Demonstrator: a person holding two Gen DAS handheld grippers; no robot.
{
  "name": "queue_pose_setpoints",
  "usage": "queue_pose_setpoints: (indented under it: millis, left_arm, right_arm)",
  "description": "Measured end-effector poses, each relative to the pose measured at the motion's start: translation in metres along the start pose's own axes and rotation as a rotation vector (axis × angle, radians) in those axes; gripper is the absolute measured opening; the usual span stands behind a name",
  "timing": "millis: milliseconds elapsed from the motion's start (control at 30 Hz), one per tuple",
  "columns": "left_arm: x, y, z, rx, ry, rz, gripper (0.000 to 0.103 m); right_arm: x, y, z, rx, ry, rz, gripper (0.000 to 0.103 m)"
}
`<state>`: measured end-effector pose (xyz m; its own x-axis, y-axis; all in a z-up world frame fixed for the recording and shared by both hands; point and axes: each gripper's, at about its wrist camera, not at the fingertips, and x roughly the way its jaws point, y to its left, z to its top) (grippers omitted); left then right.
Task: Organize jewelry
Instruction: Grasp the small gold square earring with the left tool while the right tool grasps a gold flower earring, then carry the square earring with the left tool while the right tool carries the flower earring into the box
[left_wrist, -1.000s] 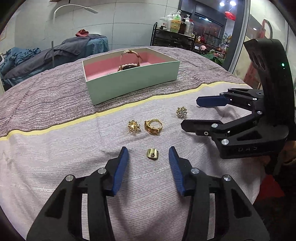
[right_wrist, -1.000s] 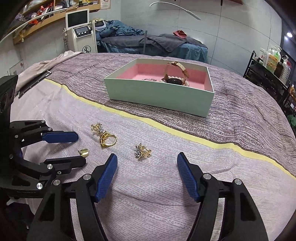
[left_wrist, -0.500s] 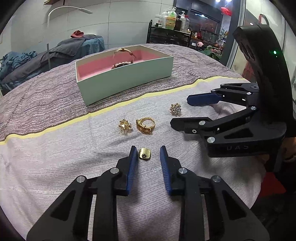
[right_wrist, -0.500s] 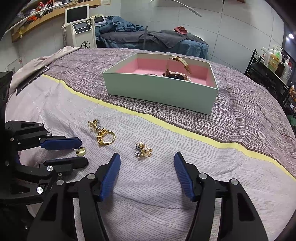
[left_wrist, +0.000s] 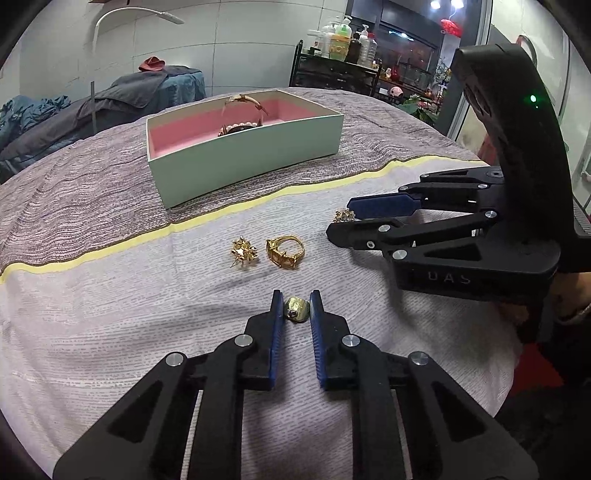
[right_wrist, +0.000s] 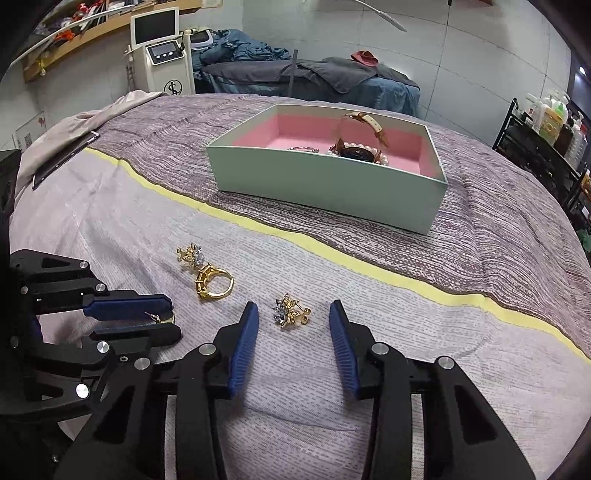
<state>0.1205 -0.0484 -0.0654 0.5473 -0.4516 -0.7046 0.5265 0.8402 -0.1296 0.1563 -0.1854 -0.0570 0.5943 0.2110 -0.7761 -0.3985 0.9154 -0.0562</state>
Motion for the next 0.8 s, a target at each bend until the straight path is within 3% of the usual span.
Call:
queue_pose_setpoints:
  millis: [167,533,800]
  left_arm:
    - [-0.001,0.0,0.0,-0.006,-0.003,-0.001,0.015]
    - [-0.007,0.003,0.0,-0.007,-0.01,-0.001,0.015]
    - [-0.016,0.006,0.008,-0.01,-0.036,0.002,0.015]
  right_arm:
    - [0.0,0.0,0.001,0.002,0.0,0.007,0.02]
    - [-0.004,-0.005,0.001,0.028,-0.008,0.019,0.019]
    - [-0.012,-0.014,0.0,0.082,-0.023,0.088,0.019]
